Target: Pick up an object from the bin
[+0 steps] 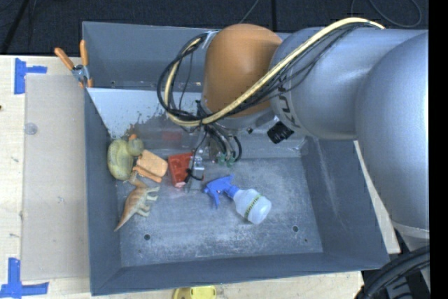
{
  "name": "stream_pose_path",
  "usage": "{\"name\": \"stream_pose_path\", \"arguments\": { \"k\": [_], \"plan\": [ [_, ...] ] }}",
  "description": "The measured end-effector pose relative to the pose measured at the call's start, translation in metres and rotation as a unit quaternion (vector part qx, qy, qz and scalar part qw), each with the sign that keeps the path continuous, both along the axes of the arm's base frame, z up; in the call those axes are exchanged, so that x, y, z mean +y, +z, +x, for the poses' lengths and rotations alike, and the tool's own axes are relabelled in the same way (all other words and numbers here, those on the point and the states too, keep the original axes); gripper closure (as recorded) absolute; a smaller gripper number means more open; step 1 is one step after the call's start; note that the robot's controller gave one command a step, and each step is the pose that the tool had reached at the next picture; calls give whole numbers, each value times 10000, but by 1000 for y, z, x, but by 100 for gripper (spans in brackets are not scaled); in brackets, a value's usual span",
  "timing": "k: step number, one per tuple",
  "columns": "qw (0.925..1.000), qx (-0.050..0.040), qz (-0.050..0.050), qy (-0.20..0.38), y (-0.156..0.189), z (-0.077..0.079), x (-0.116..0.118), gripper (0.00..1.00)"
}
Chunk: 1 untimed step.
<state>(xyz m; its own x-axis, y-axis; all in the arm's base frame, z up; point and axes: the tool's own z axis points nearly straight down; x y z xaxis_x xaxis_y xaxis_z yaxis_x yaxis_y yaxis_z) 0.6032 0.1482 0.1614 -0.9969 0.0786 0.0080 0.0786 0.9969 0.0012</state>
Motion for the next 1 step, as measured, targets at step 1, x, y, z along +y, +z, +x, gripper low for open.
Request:
{"name": "stream_pose_path", "arguments": {
  "k": [1],
  "plan": [
    [9998,-26,-27,-173,-7,3,-31,0]
  ]
}}
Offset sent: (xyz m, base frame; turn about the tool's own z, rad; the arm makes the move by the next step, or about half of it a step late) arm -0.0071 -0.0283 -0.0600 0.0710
